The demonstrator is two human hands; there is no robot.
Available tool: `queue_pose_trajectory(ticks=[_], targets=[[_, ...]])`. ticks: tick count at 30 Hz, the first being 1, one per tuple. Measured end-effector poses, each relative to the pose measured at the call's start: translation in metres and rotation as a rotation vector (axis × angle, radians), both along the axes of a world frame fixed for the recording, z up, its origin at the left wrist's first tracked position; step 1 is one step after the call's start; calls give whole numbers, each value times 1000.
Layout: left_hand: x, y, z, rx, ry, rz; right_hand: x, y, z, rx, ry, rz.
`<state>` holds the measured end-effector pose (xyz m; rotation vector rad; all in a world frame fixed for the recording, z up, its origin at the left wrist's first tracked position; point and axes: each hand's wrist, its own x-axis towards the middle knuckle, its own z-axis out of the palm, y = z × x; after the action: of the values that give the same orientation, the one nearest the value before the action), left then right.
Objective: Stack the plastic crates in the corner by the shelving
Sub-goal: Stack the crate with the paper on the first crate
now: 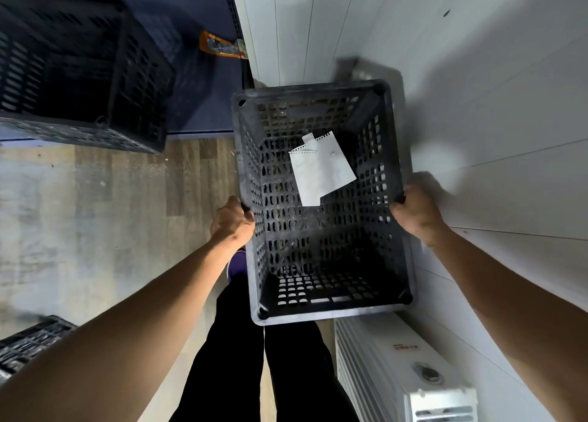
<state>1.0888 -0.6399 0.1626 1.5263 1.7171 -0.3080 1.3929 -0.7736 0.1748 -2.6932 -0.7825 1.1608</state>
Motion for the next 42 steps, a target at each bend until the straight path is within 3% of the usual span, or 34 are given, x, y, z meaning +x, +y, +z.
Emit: queue_pose_trajectory(ticks=[8,14,25,35,42], targets=[[-8,-7,7,8,54,-235,-52,-11,9,-89,-252,202],[-13,-6,43,95,80,-498,-70,-11,33,-136,-197,242],[-11,38,52,237,-31,-850,-114,12,57,-131,-14,-14],[-29,113,40,47,-81,-1143,-245,41,33,-110,179,-233],[-22,109,8,184,-125,-1566,-315,37,4,-141,195,-285]])
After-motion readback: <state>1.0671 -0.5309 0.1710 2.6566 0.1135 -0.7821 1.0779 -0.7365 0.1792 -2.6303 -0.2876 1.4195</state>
